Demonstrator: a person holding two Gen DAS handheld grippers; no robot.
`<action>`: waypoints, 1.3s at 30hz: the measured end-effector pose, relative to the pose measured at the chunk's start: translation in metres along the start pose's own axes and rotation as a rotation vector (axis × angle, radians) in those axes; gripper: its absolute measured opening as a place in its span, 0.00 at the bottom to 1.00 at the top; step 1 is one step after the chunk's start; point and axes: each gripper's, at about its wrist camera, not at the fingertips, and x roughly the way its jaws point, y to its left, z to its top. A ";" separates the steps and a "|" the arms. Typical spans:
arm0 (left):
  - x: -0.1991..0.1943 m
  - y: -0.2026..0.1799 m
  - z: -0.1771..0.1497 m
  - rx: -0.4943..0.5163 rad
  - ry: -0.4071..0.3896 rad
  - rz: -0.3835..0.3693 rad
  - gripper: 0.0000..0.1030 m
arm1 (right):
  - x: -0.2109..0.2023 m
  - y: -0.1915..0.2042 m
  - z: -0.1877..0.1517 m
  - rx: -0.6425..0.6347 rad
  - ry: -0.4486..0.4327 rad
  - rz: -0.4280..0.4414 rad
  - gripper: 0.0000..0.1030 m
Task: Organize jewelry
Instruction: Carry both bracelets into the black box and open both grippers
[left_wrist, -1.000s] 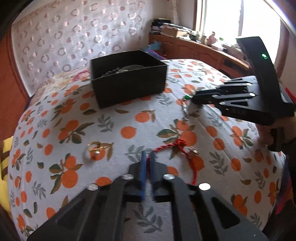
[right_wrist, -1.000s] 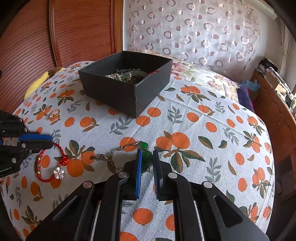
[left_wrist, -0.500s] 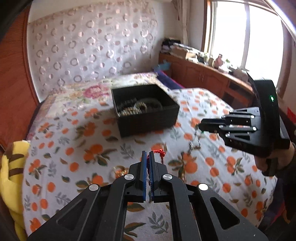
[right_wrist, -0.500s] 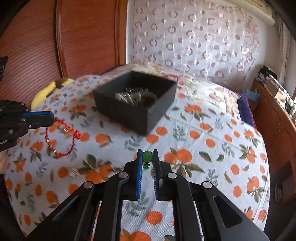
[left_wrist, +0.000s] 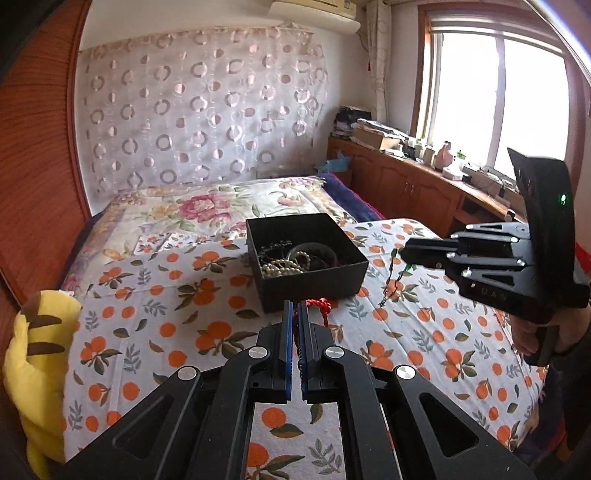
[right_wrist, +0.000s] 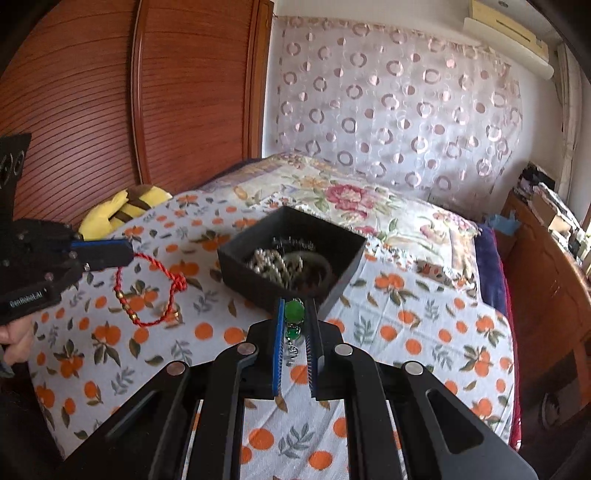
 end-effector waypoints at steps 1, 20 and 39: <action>0.000 0.001 0.000 -0.003 -0.002 0.001 0.02 | -0.001 0.001 0.003 -0.003 -0.005 -0.001 0.11; -0.003 0.020 0.014 -0.022 -0.026 0.037 0.02 | 0.028 -0.016 0.063 0.017 -0.043 -0.050 0.12; 0.041 0.017 0.051 -0.014 -0.010 0.058 0.02 | 0.060 -0.026 0.047 0.086 0.021 -0.031 0.17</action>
